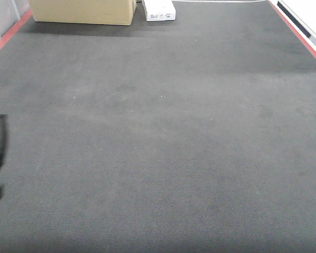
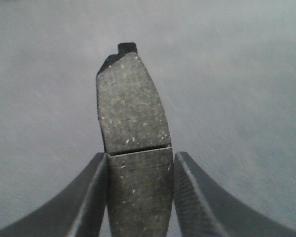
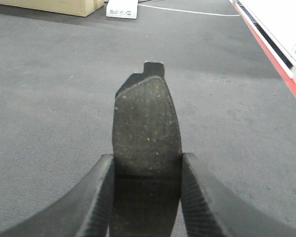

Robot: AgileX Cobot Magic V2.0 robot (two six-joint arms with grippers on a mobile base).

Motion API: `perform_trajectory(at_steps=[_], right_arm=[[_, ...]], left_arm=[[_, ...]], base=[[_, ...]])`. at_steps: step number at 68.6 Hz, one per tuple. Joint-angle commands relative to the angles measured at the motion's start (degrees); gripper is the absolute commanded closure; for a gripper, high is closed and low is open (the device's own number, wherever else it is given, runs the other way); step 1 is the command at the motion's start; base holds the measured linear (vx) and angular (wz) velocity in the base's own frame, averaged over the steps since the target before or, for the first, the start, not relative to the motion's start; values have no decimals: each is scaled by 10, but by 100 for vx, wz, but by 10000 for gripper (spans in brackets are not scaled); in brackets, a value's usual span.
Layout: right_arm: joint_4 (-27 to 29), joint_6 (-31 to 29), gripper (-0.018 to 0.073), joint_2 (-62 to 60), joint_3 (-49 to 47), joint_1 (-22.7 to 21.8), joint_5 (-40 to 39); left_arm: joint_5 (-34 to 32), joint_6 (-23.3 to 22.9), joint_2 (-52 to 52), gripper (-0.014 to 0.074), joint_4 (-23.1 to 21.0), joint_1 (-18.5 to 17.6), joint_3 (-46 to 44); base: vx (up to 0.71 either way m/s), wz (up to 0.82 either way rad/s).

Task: Move and align brake pads A on conveyor
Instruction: 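Extend the left gripper with its brake pad over the conveyor belt, then lower the left gripper, release the brake pad onto the belt, withdraw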

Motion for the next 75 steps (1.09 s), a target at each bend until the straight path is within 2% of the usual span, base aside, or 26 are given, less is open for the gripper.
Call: perform_trajectory(at_steps=[1, 18, 23, 28, 32, 34, 39, 45, 49, 53, 62, 75], right_arm=[[0, -3, 551, 5, -15, -2, -54], [0, -3, 551, 5, -15, -2, -54], [0, -3, 551, 5, -15, -2, -54], [0, -3, 551, 5, -15, -2, -54], [0, -3, 551, 5, -15, -2, -54], [0, -3, 551, 5, -15, -2, -54], [0, -3, 551, 5, -15, -2, -54], [0, -3, 551, 5, -15, -2, -54], [0, -3, 551, 5, -15, -2, -54], [0, -3, 551, 5, -15, -2, -54], [0, -3, 551, 5, -15, -2, -54], [0, -3, 551, 5, -15, -2, -54]], left_arm=[[-15, 10, 97, 451, -31, -13, -74], [28, 14, 335, 449, -25, -88, -247], [55, 0, 395, 449, -20, -108, -298], [88, -43, 456, 449, 8, -125, -355], [119, -89, 495, 449, 49, -139, -395], [139, -115, 513, 449, 85, -146, -415], [183, -202, 554, 449, 169, -162, -461], [223, -361, 597, 447, 252, -173, -510], [233, -447, 618, 446, 267, -174, -531], [229, -502, 635, 444, 263, -174, -546], [202, -511, 660, 440, 235, -175, -551], [171, -528, 674, 407, 231, -175, -549]], base=[[0, 0], [0, 0], [0, 0], [0, 0], [0, 0], [0, 0], [0, 0], [0, 0], [0, 0], [0, 0], [0, 0], [0, 0]])
